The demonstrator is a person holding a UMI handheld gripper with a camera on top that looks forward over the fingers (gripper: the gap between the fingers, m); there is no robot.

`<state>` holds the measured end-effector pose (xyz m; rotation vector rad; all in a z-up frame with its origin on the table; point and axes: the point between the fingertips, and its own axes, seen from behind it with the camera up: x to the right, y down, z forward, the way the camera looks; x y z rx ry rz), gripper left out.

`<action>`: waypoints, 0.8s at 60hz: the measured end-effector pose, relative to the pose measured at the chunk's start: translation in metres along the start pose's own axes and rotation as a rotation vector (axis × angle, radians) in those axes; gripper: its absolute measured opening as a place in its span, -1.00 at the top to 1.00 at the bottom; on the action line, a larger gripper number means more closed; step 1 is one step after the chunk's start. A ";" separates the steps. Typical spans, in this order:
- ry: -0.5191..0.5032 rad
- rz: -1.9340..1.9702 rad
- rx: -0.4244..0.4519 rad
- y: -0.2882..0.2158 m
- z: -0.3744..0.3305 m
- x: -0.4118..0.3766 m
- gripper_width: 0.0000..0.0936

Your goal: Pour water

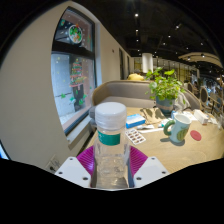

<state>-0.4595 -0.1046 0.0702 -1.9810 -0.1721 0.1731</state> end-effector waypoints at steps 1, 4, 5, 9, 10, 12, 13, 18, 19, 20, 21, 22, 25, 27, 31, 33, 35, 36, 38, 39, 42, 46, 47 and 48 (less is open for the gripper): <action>-0.001 0.010 0.011 -0.007 0.000 0.001 0.10; -0.015 0.052 0.034 -0.030 -0.002 0.002 0.10; -0.019 0.073 0.045 -0.039 -0.003 0.004 0.09; -0.056 0.183 0.089 -0.074 -0.001 0.011 0.09; -0.069 0.219 0.097 -0.083 -0.001 0.013 0.10; -0.088 0.300 0.116 -0.100 0.001 0.019 0.10; -0.101 0.345 0.121 -0.108 0.003 0.021 0.10; -0.172 0.590 0.147 -0.147 0.012 0.040 0.10; -0.188 0.638 0.151 -0.154 0.014 0.044 0.10; -0.205 0.687 0.155 -0.160 0.016 0.048 0.10; -0.222 0.736 0.158 -0.166 0.019 0.053 0.10; -0.241 0.786 0.161 -0.172 0.021 0.056 0.10; -0.277 0.934 0.173 -0.186 0.029 0.066 0.10; -0.311 1.031 0.182 -0.192 0.035 0.076 0.10; -0.367 1.220 0.193 -0.201 0.046 0.098 0.10; -0.388 1.306 0.198 -0.206 0.048 0.106 0.11; -0.404 1.389 0.205 -0.206 0.056 0.116 0.11; -0.414 1.428 0.206 -0.205 0.059 0.121 0.11; -0.428 1.506 0.209 -0.203 0.064 0.132 0.11; -0.435 1.543 0.214 -0.202 0.066 0.137 0.11; -0.461 1.645 0.218 -0.200 0.069 0.149 0.10; -0.487 1.771 0.227 -0.193 0.080 0.164 0.10; -0.501 1.797 0.228 -0.193 0.081 0.166 0.10; -0.510 1.822 0.229 -0.191 0.082 0.169 0.10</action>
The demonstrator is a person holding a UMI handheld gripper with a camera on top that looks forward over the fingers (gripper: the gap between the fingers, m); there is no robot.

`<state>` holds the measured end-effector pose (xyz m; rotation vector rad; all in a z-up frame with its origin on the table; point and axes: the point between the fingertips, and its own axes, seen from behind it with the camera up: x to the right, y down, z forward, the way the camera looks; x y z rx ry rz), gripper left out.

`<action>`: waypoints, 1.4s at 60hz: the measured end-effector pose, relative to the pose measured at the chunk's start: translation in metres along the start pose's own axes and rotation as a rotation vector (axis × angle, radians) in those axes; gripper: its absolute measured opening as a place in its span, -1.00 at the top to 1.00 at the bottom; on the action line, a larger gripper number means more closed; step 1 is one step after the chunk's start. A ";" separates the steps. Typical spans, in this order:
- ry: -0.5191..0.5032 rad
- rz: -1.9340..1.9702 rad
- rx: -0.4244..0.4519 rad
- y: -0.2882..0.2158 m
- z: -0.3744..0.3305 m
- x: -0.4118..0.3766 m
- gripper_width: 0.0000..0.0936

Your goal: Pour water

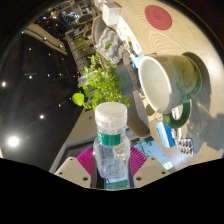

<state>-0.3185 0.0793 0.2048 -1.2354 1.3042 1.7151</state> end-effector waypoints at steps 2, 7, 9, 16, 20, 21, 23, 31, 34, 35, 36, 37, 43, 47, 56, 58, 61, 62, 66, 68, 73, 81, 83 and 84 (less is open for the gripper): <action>0.002 0.043 0.007 -0.008 0.001 0.003 0.10; 0.005 0.108 0.006 -0.014 -0.001 0.013 0.10; 0.010 0.129 0.000 -0.015 -0.002 0.017 0.10; 0.035 0.127 -0.016 -0.019 -0.006 0.023 0.11; 0.051 0.080 -0.035 -0.005 -0.021 0.015 0.11; 0.064 0.055 -0.042 -0.013 -0.006 0.017 0.10; 0.076 0.011 -0.053 -0.011 -0.006 0.013 0.10; 0.158 -0.360 -0.081 -0.011 -0.013 -0.014 0.11; 0.195 -0.560 -0.080 -0.021 -0.024 -0.027 0.10; 0.202 -0.626 -0.077 -0.025 -0.033 -0.034 0.10; 0.227 -0.700 -0.062 -0.028 -0.025 -0.033 0.10; 0.241 -0.771 -0.052 -0.034 -0.025 -0.036 0.09; 0.305 -1.114 -0.002 -0.075 -0.036 -0.063 0.10; 0.361 -1.298 0.024 -0.106 -0.041 -0.071 0.09; 0.490 -1.607 0.053 -0.187 -0.063 -0.060 0.10; 0.521 -1.645 0.048 -0.202 -0.067 -0.052 0.10; 0.563 -1.688 0.036 -0.227 -0.074 -0.038 0.10; 0.577 -1.698 0.028 -0.234 -0.076 -0.033 0.10; 0.622 -1.720 0.003 -0.254 -0.082 -0.013 0.10; 0.636 -1.733 -0.010 -0.266 -0.083 0.000 0.10; 0.671 -1.735 -0.042 -0.281 -0.088 0.019 0.10; 0.693 -1.708 -0.088 -0.297 -0.093 0.050 0.10; 0.696 -1.703 -0.098 -0.297 -0.095 0.055 0.09; 0.698 -1.701 -0.104 -0.297 -0.096 0.058 0.09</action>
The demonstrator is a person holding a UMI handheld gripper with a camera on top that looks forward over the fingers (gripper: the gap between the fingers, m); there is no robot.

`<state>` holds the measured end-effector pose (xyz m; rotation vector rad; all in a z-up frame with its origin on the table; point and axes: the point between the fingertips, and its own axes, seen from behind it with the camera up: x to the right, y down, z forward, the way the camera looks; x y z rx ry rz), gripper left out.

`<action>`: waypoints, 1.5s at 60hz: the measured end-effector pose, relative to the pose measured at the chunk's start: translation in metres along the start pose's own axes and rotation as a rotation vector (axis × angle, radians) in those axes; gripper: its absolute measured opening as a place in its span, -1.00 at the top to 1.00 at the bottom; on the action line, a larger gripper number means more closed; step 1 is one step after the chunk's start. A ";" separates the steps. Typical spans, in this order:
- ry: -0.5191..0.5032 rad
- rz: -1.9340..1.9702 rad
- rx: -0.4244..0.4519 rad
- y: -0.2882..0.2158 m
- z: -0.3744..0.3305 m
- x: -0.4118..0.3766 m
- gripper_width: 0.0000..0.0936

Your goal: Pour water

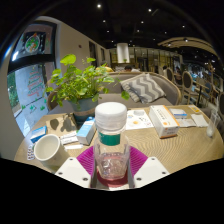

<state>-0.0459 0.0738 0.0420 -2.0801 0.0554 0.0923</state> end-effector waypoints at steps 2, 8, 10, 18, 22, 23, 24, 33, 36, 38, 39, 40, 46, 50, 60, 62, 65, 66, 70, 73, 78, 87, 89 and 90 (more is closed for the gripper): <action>-0.001 -0.004 -0.010 0.005 0.002 0.000 0.09; 0.008 -0.026 -0.002 0.012 0.003 0.000 0.07; 0.011 -0.038 0.007 0.012 0.002 -0.001 0.06; 0.022 -0.043 -0.003 0.016 0.000 -0.001 -0.07; 0.021 -0.035 -0.039 0.024 -0.005 -0.001 -0.41; 0.018 -0.032 -0.047 0.025 -0.006 -0.002 -0.54; 0.018 -0.028 -0.056 0.026 -0.009 -0.002 -0.69; 0.059 -0.011 -0.095 0.025 -0.045 0.001 -0.85; 0.070 -0.007 -0.110 0.025 -0.065 -0.001 -0.83; 0.079 -0.006 -0.120 0.023 -0.080 -0.001 -0.83; 0.085 -0.005 -0.126 0.022 -0.089 -0.002 -0.83; 0.090 -0.004 -0.132 0.022 -0.098 -0.002 -0.83; 0.116 -0.003 -0.163 0.019 -0.158 -0.010 -0.83; 0.119 0.009 -0.183 0.020 -0.199 -0.020 -0.83; 0.129 0.020 -0.197 0.025 -0.284 -0.039 -0.83; 0.132 0.020 -0.199 0.028 -0.296 -0.041 -0.83; 0.136 0.024 -0.200 0.031 -0.313 -0.045 -0.83; 0.136 0.024 -0.200 0.032 -0.317 -0.046 -0.83; 0.135 0.014 -0.197 0.034 -0.330 -0.048 -0.83; 0.140 0.007 -0.198 0.036 -0.338 -0.047 -0.82; 0.144 -0.006 -0.194 0.035 -0.346 -0.045 -0.83; 0.148 -0.026 -0.180 0.029 -0.354 -0.041 -0.83; 0.150 -0.039 -0.180 0.028 -0.354 -0.040 -0.83; 0.149 -0.043 -0.182 0.028 -0.354 -0.040 -0.83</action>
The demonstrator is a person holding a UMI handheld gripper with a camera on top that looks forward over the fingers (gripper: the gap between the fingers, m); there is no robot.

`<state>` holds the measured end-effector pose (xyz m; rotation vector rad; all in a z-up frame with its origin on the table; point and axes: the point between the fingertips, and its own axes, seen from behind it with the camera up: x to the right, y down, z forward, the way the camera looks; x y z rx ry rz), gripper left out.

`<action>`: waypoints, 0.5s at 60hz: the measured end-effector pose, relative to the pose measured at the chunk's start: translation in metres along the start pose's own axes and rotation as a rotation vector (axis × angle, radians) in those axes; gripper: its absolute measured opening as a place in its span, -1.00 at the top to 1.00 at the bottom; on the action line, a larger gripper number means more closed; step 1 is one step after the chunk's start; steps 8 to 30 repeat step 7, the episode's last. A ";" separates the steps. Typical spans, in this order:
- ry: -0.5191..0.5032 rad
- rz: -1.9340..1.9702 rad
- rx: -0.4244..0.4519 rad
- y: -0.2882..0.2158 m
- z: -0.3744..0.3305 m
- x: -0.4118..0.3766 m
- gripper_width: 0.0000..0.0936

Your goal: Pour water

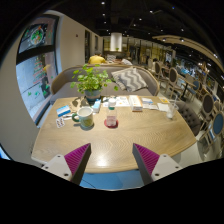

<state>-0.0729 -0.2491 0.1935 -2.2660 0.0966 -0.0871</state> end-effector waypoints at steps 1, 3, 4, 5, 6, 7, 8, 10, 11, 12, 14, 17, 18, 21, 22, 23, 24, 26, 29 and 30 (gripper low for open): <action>-0.001 -0.002 -0.002 0.000 -0.001 0.000 -0.83; -0.001 -0.003 -0.003 0.000 -0.001 0.000 -0.83; -0.002 -0.003 -0.002 0.000 -0.001 -0.001 -0.83; -0.005 -0.001 -0.001 -0.001 -0.001 -0.001 -0.83; -0.009 0.001 0.000 -0.001 -0.001 -0.002 -0.83; -0.014 0.004 0.000 -0.002 -0.002 -0.003 -0.82; -0.014 0.004 0.000 -0.002 -0.002 -0.003 -0.82; -0.014 0.004 0.000 -0.002 -0.002 -0.003 -0.82; -0.014 0.004 0.000 -0.002 -0.002 -0.003 -0.82; -0.014 0.004 0.000 -0.002 -0.002 -0.003 -0.82; -0.014 0.004 0.000 -0.002 -0.002 -0.003 -0.82; -0.014 0.004 0.000 -0.002 -0.002 -0.003 -0.82; -0.014 0.004 0.000 -0.002 -0.002 -0.003 -0.82; -0.014 0.004 0.000 -0.002 -0.002 -0.003 -0.82; -0.014 0.004 0.000 -0.002 -0.002 -0.003 -0.82; -0.014 0.004 0.000 -0.002 -0.002 -0.003 -0.82; -0.014 0.004 0.000 -0.002 -0.002 -0.003 -0.82; -0.014 0.004 0.000 -0.002 -0.002 -0.003 -0.82; -0.014 0.004 0.000 -0.002 -0.002 -0.003 -0.82; -0.014 0.004 0.000 -0.002 -0.002 -0.003 -0.82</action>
